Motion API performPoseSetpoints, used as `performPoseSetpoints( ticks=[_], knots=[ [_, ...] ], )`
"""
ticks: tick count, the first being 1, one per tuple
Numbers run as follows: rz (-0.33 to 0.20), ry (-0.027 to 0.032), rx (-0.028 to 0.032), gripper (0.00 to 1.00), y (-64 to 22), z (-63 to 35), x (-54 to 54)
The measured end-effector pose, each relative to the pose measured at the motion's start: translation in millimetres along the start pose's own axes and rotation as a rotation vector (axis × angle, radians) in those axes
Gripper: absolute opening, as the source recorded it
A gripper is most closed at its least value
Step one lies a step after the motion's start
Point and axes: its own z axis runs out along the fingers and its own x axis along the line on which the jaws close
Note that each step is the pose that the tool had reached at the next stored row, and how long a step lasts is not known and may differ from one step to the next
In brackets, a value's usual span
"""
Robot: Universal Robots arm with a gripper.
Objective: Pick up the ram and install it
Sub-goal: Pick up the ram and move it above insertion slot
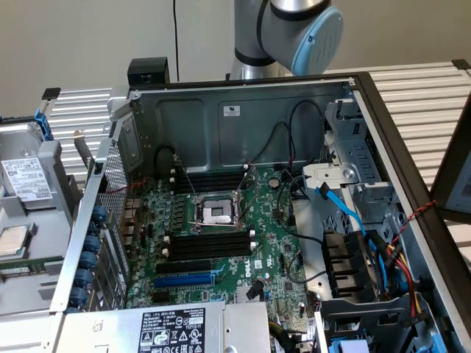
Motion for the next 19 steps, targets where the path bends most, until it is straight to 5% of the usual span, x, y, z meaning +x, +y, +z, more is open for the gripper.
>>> performPoseSetpoints(
  ticks=[6,19],
  knots=[
    [0.000,0.0002,-0.0002,0.12,-2.3,-0.1,0.1],
    [0.000,0.0007,-0.0001,0.12,-51.9,-0.7,0.7]
  ],
)
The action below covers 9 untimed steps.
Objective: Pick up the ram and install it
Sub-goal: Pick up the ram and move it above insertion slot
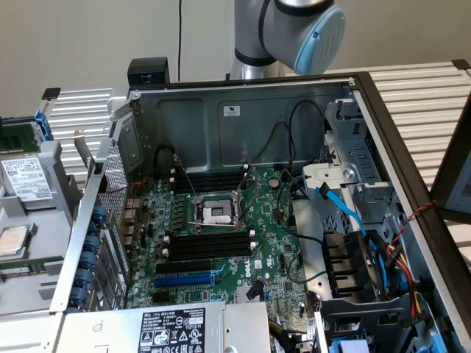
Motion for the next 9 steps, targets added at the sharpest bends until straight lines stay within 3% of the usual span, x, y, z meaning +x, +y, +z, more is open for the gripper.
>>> performPoseSetpoints(
  ticks=[9],
  knots=[
    [0.000,0.0001,0.0000,0.12,-41.0,-0.3,0.6]
  ],
)
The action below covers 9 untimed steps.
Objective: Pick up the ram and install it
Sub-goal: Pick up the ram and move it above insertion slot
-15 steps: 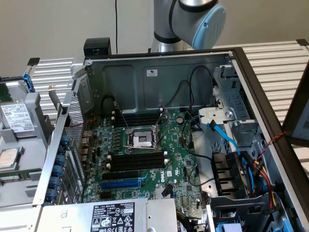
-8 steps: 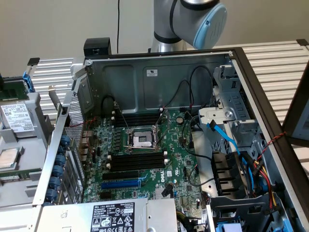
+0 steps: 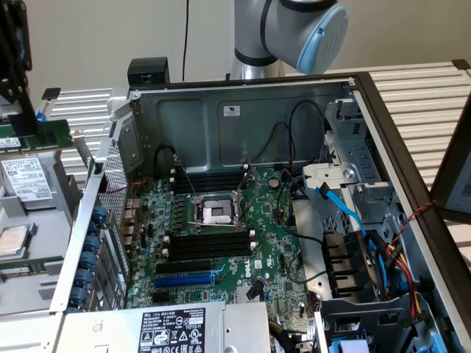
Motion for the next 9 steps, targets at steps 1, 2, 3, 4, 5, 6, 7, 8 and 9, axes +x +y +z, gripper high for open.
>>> performPoseSetpoints(
  ticks=[1,2,3,4,5,6,7,8,9],
  knots=[
    [0.000,0.0000,0.0000,0.12,-4.6,0.0,0.1],
    [0.000,0.0000,0.0000,0.12,-9.1,-0.1,0.2],
    [0.000,0.0000,0.0000,0.12,-13.5,-0.1,0.2],
    [0.000,0.0000,0.0000,0.12,-18.2,-0.2,0.3],
    [0.000,0.0000,0.0000,0.12,-22.9,-0.2,0.3],
    [0.000,0.0001,0.0000,0.12,-27.7,-0.3,0.4],
    [0.000,0.0001,0.0000,0.12,-32.2,-0.3,0.5],
    [0.000,0.0002,0.0000,0.12,-36.8,-0.4,0.6],
    [0.000,0.0001,0.0001,0.12,-41.3,-0.4,0.6]
  ],
)
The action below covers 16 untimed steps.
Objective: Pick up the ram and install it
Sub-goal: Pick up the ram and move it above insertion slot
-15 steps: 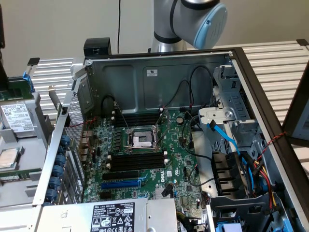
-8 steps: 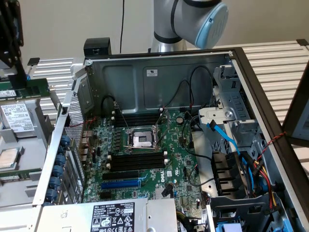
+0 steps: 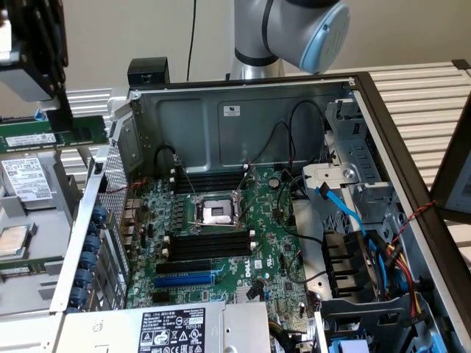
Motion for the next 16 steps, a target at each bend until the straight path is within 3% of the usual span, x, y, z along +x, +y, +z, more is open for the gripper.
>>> performPoseSetpoints(
  ticks=[16],
  knots=[
    [0.000,0.0004,-0.0001,0.12,-72.8,-0.3,1.0]
  ],
)
